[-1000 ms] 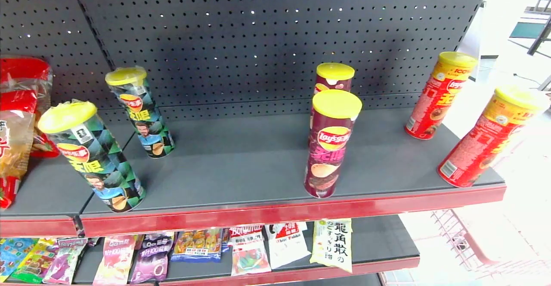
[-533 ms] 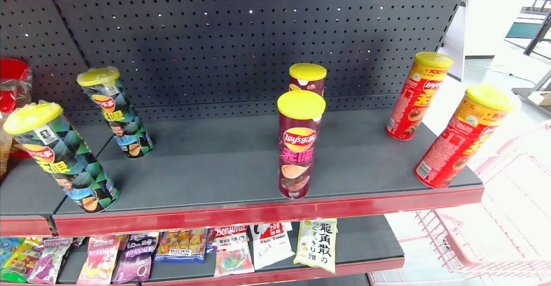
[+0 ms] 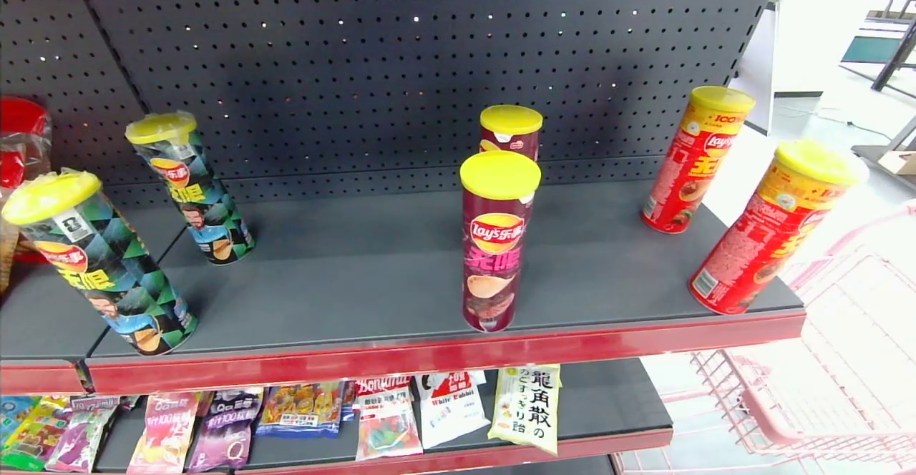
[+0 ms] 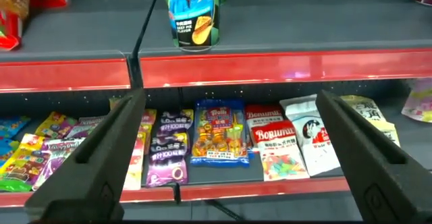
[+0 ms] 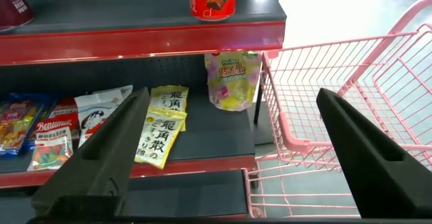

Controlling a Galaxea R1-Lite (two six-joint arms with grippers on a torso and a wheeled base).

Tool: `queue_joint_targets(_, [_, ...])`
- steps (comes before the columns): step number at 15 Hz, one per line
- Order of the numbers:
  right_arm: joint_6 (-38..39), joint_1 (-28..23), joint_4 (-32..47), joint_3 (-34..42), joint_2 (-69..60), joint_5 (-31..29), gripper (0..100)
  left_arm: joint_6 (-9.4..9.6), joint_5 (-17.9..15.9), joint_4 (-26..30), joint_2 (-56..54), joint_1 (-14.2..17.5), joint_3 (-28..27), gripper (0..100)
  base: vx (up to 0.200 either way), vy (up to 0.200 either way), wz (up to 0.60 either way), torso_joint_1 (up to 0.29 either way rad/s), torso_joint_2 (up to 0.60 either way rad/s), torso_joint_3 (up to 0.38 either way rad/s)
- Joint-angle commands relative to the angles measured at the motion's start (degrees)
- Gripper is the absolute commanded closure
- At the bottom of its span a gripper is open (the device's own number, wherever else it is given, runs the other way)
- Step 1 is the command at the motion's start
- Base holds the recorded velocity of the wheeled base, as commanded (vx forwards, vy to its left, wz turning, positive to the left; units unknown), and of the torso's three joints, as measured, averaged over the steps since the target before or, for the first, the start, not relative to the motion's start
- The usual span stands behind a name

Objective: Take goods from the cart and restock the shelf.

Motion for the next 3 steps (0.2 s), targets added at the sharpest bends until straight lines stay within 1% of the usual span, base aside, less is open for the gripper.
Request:
queue_joint_targets(1, [0.00, 0.04, -0.01, 0.00, 0.09, 0.00, 0, -0.01, 0.02, -0.01, -0.02, 0.01, 0.01, 0, 0.000, 0.000, 0.00, 0.000, 0.00, 0.000])
queue_joint_targets(3, [-0.18, 0.04, -0.01, 0.00, 0.18, 0.00, 0, -0.09, 0.02, -0.01, -0.02, 0.01, 0.01, 0, 0.000, 0.000, 0.00, 0.000, 0.00, 0.000])
